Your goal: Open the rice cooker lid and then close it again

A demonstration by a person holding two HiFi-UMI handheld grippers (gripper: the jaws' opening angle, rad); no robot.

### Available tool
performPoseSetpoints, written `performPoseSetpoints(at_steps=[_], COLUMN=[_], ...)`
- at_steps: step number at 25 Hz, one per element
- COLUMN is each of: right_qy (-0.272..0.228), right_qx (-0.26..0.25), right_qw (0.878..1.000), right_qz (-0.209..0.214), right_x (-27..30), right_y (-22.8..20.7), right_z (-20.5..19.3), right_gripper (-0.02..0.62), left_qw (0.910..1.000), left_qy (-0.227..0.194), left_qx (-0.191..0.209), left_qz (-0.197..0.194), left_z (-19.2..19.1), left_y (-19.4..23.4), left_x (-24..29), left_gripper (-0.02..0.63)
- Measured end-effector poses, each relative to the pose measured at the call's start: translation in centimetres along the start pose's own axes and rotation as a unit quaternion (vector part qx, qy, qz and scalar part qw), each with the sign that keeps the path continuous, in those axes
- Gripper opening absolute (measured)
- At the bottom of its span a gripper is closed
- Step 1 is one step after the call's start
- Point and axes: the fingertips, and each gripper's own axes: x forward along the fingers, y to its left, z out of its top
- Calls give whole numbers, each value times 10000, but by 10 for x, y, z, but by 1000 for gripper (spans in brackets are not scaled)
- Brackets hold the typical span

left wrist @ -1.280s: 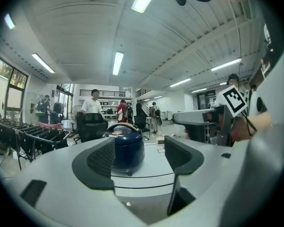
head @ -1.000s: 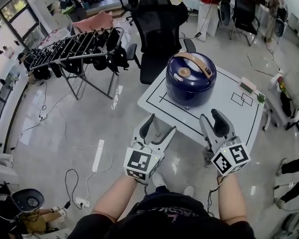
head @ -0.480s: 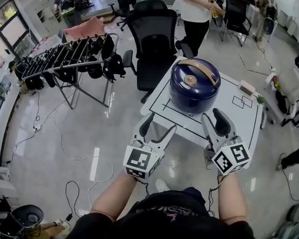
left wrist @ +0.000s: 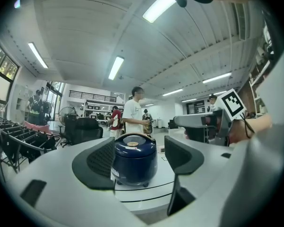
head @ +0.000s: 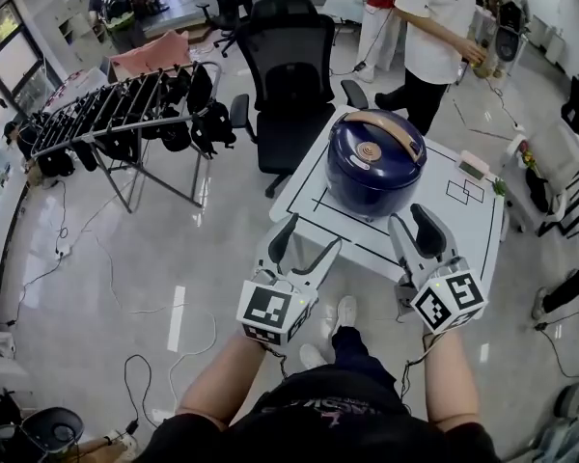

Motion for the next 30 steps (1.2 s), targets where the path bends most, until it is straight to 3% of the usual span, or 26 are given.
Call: performPoseSetpoints(at_steps=[14, 30], right_qy=[-10, -144], right_qx=[4, 226], right_qw=[10000, 9991], right_qz=[-12, -314], right_x=[21, 64], right_y=[-15, -116], right_z=[12, 21], right_gripper=[181, 181], left_qw=[10000, 9999], left_qy=[-54, 36], left_qx=[24, 103], left_qz=[30, -125], left_z=[14, 17], left_y=[15, 24], left_x=[17, 123], left_gripper=[318, 318])
